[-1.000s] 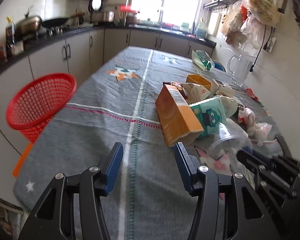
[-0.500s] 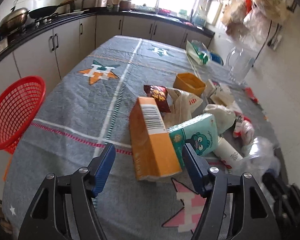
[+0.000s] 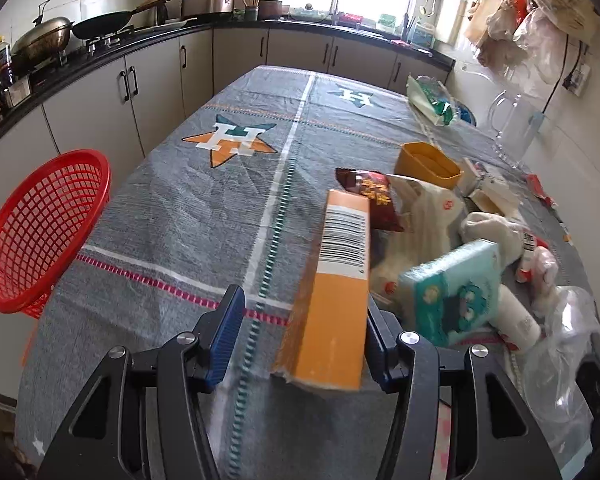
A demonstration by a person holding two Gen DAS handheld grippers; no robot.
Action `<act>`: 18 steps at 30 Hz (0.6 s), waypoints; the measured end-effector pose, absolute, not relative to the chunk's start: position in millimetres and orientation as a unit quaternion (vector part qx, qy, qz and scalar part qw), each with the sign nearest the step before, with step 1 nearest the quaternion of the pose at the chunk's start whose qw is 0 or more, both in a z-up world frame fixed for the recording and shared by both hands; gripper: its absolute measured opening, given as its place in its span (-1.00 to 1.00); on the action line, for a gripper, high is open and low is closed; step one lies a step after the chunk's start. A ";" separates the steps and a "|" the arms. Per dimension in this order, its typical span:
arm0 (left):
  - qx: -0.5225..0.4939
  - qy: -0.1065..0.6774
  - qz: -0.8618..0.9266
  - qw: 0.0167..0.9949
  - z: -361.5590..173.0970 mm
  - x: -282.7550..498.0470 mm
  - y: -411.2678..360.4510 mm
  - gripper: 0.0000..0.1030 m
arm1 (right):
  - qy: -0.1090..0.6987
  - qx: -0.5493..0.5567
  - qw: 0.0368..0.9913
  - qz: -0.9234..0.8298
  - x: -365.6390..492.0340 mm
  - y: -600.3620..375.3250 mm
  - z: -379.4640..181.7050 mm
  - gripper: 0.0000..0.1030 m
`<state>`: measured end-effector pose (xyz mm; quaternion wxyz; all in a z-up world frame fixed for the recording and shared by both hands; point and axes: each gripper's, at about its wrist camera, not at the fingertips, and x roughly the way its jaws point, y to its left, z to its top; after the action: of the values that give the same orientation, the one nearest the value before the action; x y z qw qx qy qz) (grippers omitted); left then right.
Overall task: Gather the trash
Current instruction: 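Grasp the orange cardboard box with the left gripper while the right holds the cup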
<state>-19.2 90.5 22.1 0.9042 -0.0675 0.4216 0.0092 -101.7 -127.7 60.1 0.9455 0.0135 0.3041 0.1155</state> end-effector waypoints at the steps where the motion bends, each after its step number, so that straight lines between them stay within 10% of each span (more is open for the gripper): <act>1: -0.066 0.422 0.009 0.904 19.7 -16.7 90.9 0.00 | 0.305 0.013 0.945 0.117 -101.5 -126.6 59.6 -0.89; 4: -0.077 0.425 0.007 0.902 16.3 -15.7 95.6 -0.56 | 0.306 0.010 0.945 0.119 -101.5 -125.0 58.2 -0.89; 18: -0.077 0.362 -0.004 0.929 52.4 -60.0 101.6 -0.57 | 0.298 0.014 0.943 0.145 -101.5 -118.6 66.8 -0.89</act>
<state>-60.0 101.6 52.4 0.9289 -0.0770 0.3621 -0.0041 -101.5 -118.6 66.8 0.9432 0.0144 0.2985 0.1452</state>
